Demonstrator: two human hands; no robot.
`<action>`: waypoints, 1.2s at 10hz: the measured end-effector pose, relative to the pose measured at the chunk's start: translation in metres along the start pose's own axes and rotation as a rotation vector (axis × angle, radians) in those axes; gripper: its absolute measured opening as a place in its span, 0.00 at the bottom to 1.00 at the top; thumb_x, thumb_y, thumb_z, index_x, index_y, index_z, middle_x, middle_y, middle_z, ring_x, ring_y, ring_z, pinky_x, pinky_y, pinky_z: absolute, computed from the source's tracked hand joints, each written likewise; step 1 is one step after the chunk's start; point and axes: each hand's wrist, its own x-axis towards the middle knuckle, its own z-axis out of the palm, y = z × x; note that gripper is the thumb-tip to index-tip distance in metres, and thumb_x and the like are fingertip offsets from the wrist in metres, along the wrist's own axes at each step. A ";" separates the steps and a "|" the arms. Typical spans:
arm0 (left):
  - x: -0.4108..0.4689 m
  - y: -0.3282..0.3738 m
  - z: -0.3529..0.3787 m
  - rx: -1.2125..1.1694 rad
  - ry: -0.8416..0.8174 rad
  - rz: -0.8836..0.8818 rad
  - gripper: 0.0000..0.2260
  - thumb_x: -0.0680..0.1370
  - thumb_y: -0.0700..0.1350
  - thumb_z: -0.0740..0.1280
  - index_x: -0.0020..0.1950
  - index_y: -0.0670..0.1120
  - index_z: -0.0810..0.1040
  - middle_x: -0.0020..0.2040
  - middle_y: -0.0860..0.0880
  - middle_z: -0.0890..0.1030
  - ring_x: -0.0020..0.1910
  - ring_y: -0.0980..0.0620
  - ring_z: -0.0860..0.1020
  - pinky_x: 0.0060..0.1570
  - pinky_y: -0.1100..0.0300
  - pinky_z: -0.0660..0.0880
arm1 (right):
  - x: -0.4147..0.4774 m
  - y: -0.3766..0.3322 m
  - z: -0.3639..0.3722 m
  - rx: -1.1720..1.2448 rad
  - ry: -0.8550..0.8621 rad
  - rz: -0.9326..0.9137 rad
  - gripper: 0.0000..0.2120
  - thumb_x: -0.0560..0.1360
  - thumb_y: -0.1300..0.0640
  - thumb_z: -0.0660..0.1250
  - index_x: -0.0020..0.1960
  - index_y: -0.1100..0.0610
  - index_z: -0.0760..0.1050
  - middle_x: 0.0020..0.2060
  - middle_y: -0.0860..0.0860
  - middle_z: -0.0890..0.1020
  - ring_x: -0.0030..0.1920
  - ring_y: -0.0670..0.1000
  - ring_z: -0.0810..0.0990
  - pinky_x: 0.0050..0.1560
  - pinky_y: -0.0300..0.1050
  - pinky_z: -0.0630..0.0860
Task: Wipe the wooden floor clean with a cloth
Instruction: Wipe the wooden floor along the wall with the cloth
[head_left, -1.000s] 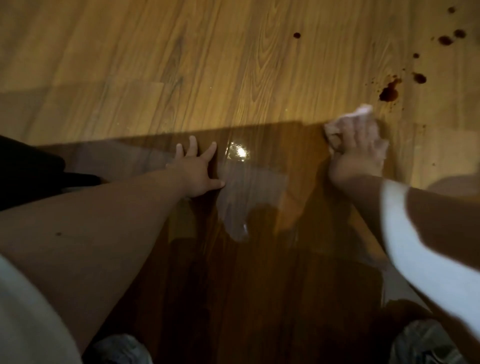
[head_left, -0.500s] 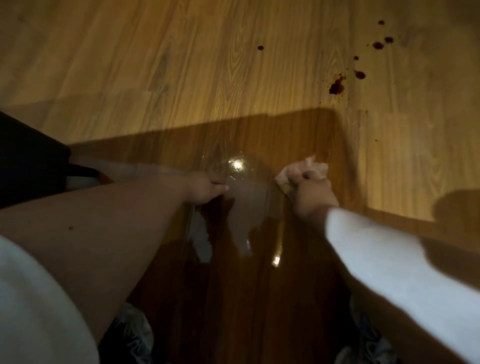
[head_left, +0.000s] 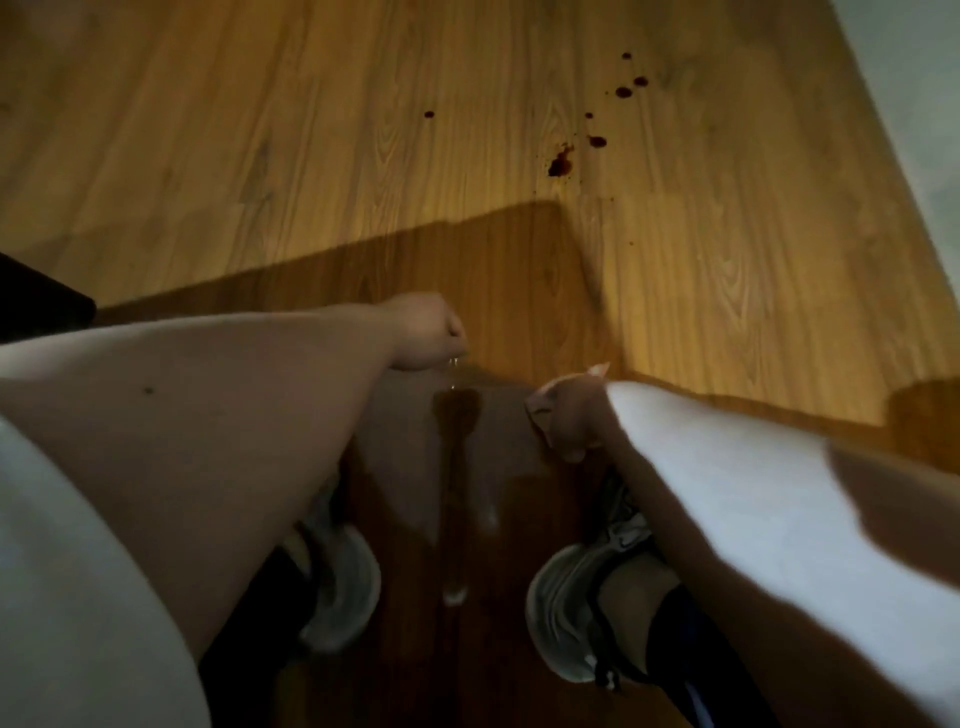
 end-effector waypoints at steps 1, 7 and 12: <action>0.003 0.010 -0.018 -0.114 0.168 0.056 0.06 0.74 0.49 0.71 0.44 0.47 0.85 0.43 0.52 0.83 0.43 0.56 0.79 0.43 0.60 0.75 | -0.005 -0.001 0.001 -0.052 0.097 0.010 0.23 0.78 0.52 0.65 0.72 0.52 0.68 0.70 0.56 0.70 0.69 0.58 0.68 0.68 0.52 0.66; 0.111 0.005 -0.001 -0.009 -0.083 -0.035 0.15 0.76 0.47 0.68 0.61 0.44 0.78 0.62 0.44 0.77 0.60 0.47 0.75 0.53 0.60 0.70 | 0.087 0.120 -0.055 0.358 0.220 0.287 0.30 0.80 0.47 0.60 0.78 0.48 0.52 0.78 0.54 0.49 0.78 0.55 0.45 0.76 0.53 0.45; 0.180 -0.017 -0.039 0.017 -0.024 -0.248 0.40 0.70 0.55 0.71 0.77 0.56 0.54 0.78 0.43 0.50 0.72 0.37 0.61 0.67 0.46 0.65 | 0.162 0.131 -0.112 -0.027 0.478 -0.051 0.24 0.81 0.46 0.50 0.77 0.39 0.52 0.79 0.47 0.47 0.78 0.55 0.47 0.73 0.60 0.42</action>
